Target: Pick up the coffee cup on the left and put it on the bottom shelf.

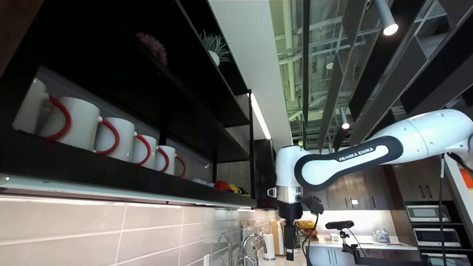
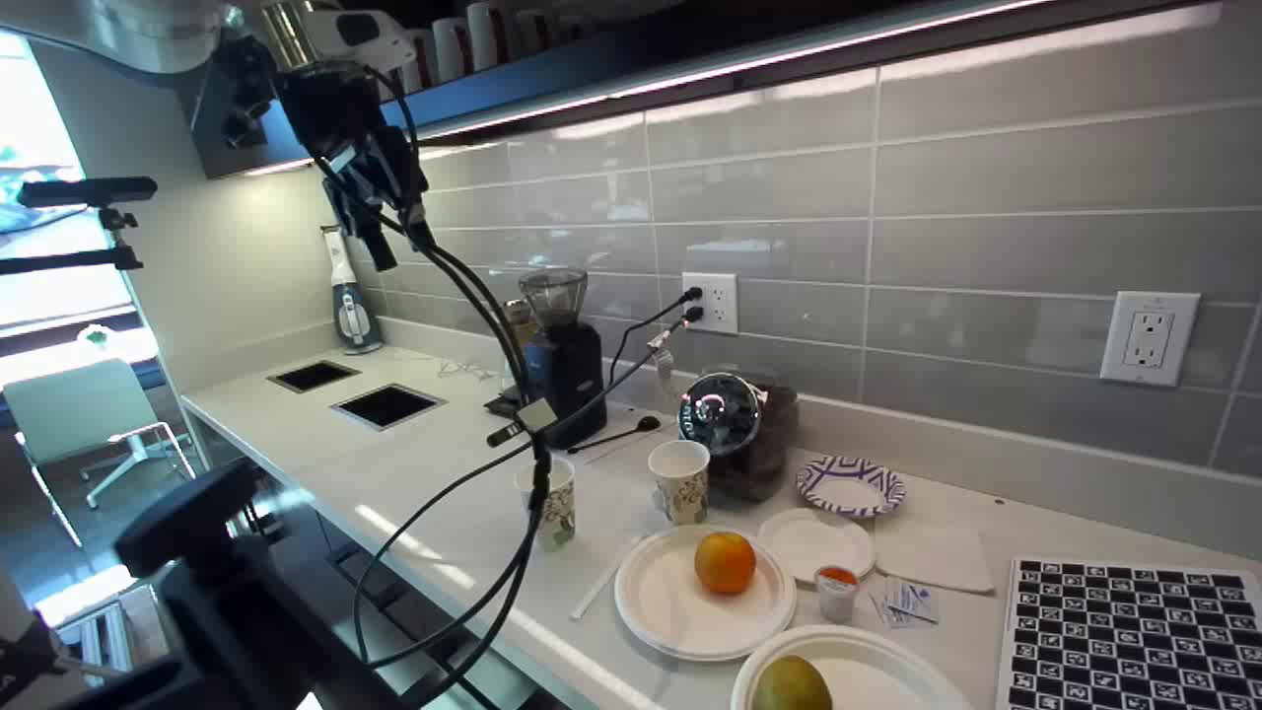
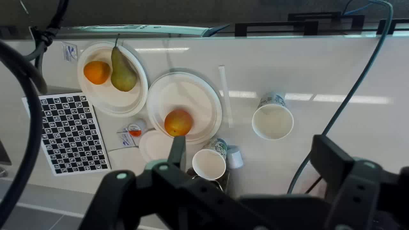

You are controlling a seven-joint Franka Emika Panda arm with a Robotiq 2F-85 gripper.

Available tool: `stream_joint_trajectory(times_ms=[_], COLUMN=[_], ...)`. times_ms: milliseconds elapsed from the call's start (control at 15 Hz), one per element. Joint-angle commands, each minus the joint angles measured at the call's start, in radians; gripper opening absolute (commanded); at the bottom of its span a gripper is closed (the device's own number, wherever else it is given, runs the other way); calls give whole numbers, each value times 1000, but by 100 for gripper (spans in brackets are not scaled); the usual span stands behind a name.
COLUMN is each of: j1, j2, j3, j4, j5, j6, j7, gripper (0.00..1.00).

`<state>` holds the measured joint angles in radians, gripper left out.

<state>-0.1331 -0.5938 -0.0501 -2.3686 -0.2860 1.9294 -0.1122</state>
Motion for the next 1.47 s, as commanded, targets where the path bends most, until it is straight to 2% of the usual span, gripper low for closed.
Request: stream_joint_trajectory(times_ms=[0, 400, 667, 867, 1067, 1267, 1333, 1400], j1=[15, 18, -12, -16, -5, -12, 10, -30], j2=[0, 1, 172, 306, 455, 603, 655, 712], j3=[-11, -14, -114, -200, -255, -256, -278, -239], j4=[2, 2, 67, 84, 101, 140, 155, 184], j5=[-7, -2, 108, 230, 427, 664, 741, 819], j6=[-4, 9, 78, 146, 220, 294, 320, 326], j7=[6, 3, 57, 36, -6, -36, -47, -49], gripper=[100, 100, 100, 100, 100, 100, 100, 100])
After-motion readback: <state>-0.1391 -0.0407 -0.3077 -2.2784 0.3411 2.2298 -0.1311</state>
